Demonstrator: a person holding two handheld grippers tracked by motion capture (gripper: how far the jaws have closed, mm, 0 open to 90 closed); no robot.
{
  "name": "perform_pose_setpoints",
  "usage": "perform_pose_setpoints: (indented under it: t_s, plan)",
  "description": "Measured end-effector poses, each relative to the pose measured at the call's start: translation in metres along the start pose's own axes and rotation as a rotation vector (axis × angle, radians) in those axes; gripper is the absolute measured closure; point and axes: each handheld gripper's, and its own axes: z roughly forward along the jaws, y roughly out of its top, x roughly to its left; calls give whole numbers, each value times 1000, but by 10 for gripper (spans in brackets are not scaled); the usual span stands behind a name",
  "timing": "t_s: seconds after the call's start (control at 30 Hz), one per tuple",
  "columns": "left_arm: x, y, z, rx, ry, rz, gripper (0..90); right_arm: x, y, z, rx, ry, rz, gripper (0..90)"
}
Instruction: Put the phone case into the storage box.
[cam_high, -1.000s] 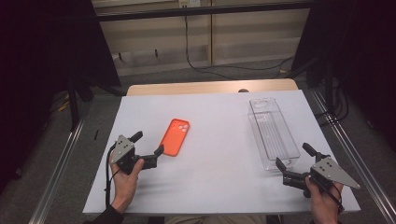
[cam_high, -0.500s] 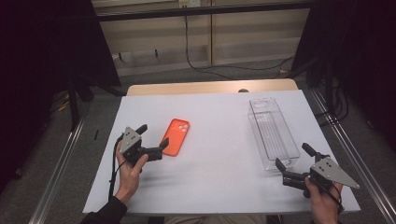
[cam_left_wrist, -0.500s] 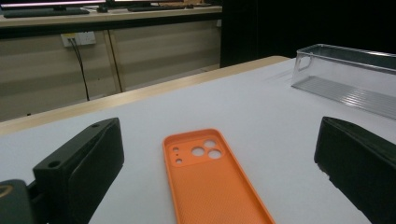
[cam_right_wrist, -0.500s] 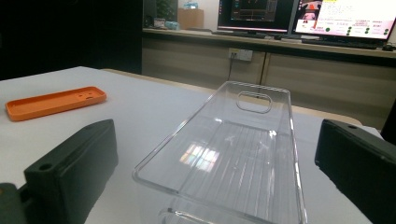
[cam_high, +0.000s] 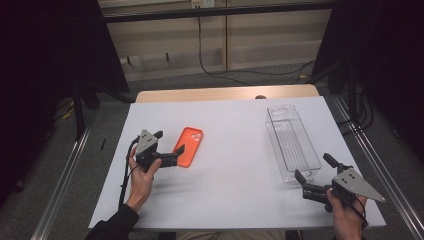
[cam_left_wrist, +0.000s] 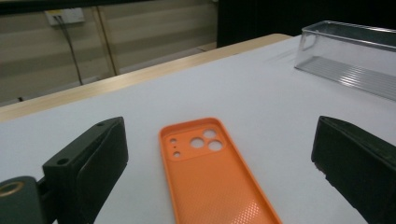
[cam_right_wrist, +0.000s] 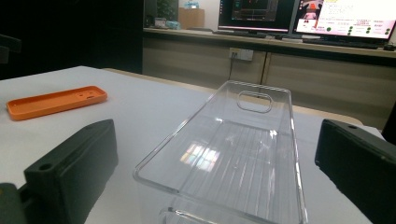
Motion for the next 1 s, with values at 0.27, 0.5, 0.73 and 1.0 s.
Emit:
perform_pose_setpoints:
  t_s: [0.27, 0.5, 0.73, 1.0]
  plan:
    - [-3, 8, 18, 150, -72, 28, 67, 0, 0, 0, 8, 1, -1, 0]
    - [1, 14, 28, 206, -85, -9, 86, 0, 0, 0, 7, 4, -1, 0]
    - [11, 18, 38, 292, -91, -56, 57, 0, -1, 1, 9, 7, -2, 0]
    - [13, 15, 50, 386, -90, -81, 59, -1, -1, 1, 11, 6, -1, 0]
